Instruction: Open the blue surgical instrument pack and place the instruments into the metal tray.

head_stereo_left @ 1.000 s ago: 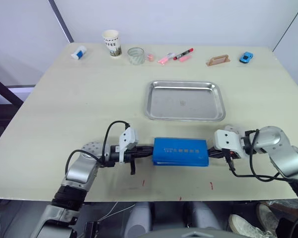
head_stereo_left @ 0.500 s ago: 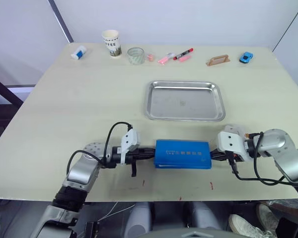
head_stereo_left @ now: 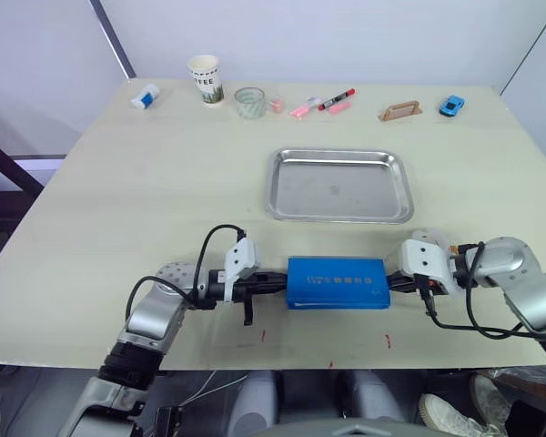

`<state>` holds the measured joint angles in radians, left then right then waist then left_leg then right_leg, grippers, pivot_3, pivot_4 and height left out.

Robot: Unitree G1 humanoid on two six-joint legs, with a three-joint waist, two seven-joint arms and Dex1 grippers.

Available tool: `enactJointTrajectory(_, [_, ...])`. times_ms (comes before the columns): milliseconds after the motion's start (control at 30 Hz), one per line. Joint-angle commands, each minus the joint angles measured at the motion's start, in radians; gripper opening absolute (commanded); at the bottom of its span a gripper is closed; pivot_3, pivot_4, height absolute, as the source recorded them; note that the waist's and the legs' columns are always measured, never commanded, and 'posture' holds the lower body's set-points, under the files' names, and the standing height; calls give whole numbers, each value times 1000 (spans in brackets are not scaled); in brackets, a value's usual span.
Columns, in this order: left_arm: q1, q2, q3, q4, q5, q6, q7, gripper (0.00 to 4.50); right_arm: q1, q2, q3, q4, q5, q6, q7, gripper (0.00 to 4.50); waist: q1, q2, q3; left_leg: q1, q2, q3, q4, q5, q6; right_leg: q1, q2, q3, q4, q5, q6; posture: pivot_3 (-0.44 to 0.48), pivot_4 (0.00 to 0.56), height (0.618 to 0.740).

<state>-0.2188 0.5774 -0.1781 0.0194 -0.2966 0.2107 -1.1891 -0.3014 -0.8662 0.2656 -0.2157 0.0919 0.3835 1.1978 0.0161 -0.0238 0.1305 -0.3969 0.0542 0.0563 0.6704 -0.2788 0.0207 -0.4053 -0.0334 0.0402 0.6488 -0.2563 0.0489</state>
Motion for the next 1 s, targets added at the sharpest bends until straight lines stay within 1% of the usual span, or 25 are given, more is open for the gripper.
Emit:
enactJointTrajectory(33, [18, 14, 2, -23, 1, -30, -13, 39, -7, -5, -38, 16, 24, 8, 0, 0, -1, 0, 0, 0, 0, 0, 0, 0, 0, 0, 0, 0, 0, 0, 0, 0, 150, 740])
enactJointTrajectory(67, [26, 18, 20, -21, -20, -23, -21, 39, -9, -1, -48, 26, 35, 14, -6, 0, -1, 0, 0, 0, 0, 0, 0, 0, 0, 0, 0, 0, 0, 0, 0, 0, 150, 740])
enactJointTrajectory(133, [50, 41, 54, -11, -50, -34, -50, 567, -2, -17, -60, 40, 50, -3, 11, 668, -2, 0, 0, 0, 0, 0, 0, 0, 0, 0, 0, 0, 0, 0, 0, 0, 150, 740])
enactJointTrajectory(167, [64, 51, 79, -11, -71, -36, -62, 919, 6, -23, -75, 47, 52, -17, 4, 1104, -3, 0, 0, 0, 0, 0, 0, 0, 0, 0, 0, 0, 0, 0, 0, 0, 150, 740])
enactJointTrajectory(200, [76, 64, 102, -8, -84, -45, -68, 1370, 16, -29, -95, 50, 62, -24, 3, 1490, -3, 0, 0, 0, 0, 0, 0, 0, 0, 0, 0, 0, 0, 0, 0, 0, 150, 740])
enactJointTrajectory(233, [86, 77, 123, -6, -98, -49, -77, 1953, 30, -39, -116, 47, 76, -26, 9, 2149, -3, 0, 0, 0, 1, 0, 0, 0, 0, 0, 0, 0, 0, 0, 0, 0, 150, 740])
enactJointTrajectory(267, [98, 91, 146, -7, -118, -43, -89, 2248, 47, -50, -140, 40, 95, -23, 16, 2527, -3, 0, 0, 0, 1, 0, 0, 0, 0, 0, 0, 0, 0, 0, 0, 0, 150, 740])
enactJointTrajectory(300, [110, 106, 168, -8, -136, -38, -102, 2572, 72, -65, -170, 29, 120, -22, 31, 2799, -1, 0, 0, 0, 1, 0, 0, 0, 0, 0, 0, 0, 0, 0, 0, 0, 150, 740])
enactJointTrajectory(333, [123, 122, 187, -8, -147, -38, -115, 2985, 100, -81, -200, 16, 148, -14, 49, 3210, 0, 0, 0, 0, 1, 0, 0, 0, 0, 0, 0, 0, 0, 0, 0, 0, 150, 740])
enactJointTrajectory(367, [138, 139, 213, -10, -168, -27, -128, 3474, 140, -98, -240, 2, 179, -3, 65, 3730, -1, 0, 0, 0, 1, 0, 0, 0, 0, 0, 0, 0, 0, 0, 0, 0, 150, 740])
enactJointTrajectory(400, [150, 147, 241, -14, -191, -20, -131, 3758, 180, -113, -279, -9, 206, -6, 78, 4023, 2, 0, 0, 0, 1, 0, -1, 0, 0, 0, 0, -1, -1, 0, 0, 0, 150, 740])
enactJointTrajectory(433, [161, 153, 267, -19, -213, -14, -133, 4135, 217, -122, -319, -18, 233, -9, 89, 4434, 1, 0, 0, 0, 1, 0, 0, 0, 0, 0, -1, -1, -1, 0, 0, 0, 150, 740])
enactJointTrajectory(467, [173, 156, 288, -25, -230, -9, -136, 4333, 249, -128, -352, -25, 255, -12, 96, 4487, 2, 0, 0, 0, 1, 0, 0, 0, 0, 0, -1, -1, -1, 0, 0, 0, 150, 740])
enactJointTrajectory(600, [270, 196, 384, -69, -297, 18, -166, 4333, 473, -118, -584, -72, 348, -28, 129, 4487, -2, 0, 0, 1, 1, -1, -1, 0, 0, 1, -1, -1, -1, 0, 0, 0, 150, 740])
enactJointTrajectory(733, [325, 214, 434, -69, -326, 26, -191, 4333, 628, -84, -744, -110, 402, -36, 142, 4487, -1, 0, 0, 1, 1, -1, -1, 0, 0, 2, 0, -1, -1, 0, 0, 0, 150, 740])
enactJointTrajectory(867, [344, 214, 452, -84, -360, 47, -210, 4333, 690, -39, -820, -174, 469, -12, 115, 4487, -1, 0, 0, 2, 1, -1, -1, 0, 0, 2, -1, -2, -1, -1, 0, 0, 150, 740])
enactJointTrajectory(933, [349, 225, 445, -98, -364, 60, -221, 4333, 700, -26, -822, -213, 492, 2, 101, 4487, -2, 0, 0, 2, 1, -1, -1, 0, 0, 2, -1, -2, -1, -1, 0, 0, 150, 740])
enactJointTrajectory(1000, [341, 225, 441, -116, -367, 60, -224, 4333, 702, -20, -796, -241, 484, 3, 78, 4487, -2, 0, 0, 2, 1, -1, -1, 0, 0, 2, 0, -2, -1, -1, 0, 0, 150, 740])
